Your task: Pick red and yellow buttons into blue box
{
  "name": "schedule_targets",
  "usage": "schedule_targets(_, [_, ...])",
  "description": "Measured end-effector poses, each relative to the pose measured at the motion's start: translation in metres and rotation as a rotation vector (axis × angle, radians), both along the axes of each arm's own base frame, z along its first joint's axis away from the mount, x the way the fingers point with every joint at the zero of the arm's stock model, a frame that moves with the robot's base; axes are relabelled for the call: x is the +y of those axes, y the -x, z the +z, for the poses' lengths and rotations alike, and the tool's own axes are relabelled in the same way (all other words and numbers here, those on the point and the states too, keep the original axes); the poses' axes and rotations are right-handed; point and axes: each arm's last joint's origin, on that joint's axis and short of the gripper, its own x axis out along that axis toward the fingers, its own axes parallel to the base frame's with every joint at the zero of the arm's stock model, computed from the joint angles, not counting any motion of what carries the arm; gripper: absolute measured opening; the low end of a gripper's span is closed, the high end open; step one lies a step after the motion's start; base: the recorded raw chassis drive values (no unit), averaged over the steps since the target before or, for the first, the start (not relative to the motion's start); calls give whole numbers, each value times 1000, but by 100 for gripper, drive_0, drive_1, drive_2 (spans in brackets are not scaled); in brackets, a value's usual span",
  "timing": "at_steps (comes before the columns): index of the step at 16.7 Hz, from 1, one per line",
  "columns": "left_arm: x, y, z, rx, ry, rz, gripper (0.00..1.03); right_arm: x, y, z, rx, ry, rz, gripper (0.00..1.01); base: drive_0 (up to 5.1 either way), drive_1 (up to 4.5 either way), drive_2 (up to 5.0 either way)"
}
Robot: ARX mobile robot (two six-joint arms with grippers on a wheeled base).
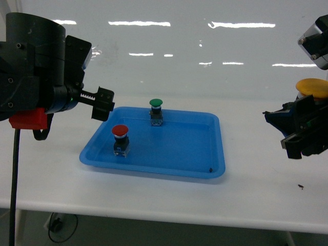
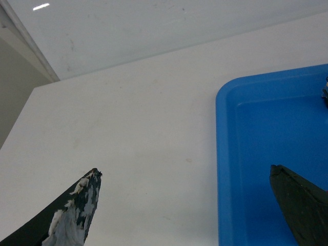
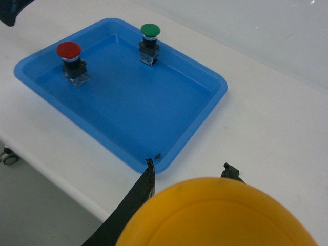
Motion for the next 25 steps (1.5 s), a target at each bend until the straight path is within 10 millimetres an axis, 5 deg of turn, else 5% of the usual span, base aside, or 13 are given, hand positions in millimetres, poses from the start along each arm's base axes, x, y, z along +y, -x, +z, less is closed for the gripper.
schedule_targets(1, [2, 0, 0, 0, -1, 7, 98, 9, 45, 3, 10, -6, -26, 34, 0, 0, 0])
schedule_targets(2, [-2, 0, 0, -1, 0, -3, 98, 8, 63, -17, 45, 21, -67, 34, 0, 0, 0])
schedule_targets(4, [4, 0, 0, -2, -1, 11, 98, -10, 77, -24, 41, 47, -163, 34, 0, 0, 0])
schedule_targets(9, [1, 0, 0, 0, -1, 6, 98, -46, 82, -46, 55, 110, -294, 34, 0, 0, 0])
schedule_targets(14, [-1, -2, -1, 44, -2, -16, 98, -44, 84, -46, 64, 129, -255, 34, 0, 0, 0])
schedule_targets(19, [-31, -38, -2, 125, -2, -126, 98, -44, 84, -46, 64, 129, -255, 34, 0, 0, 0])
schedule_targets(25, [-24, -51, -12, 138, 21, -86, 98, -44, 84, -46, 64, 129, -255, 34, 0, 0, 0])
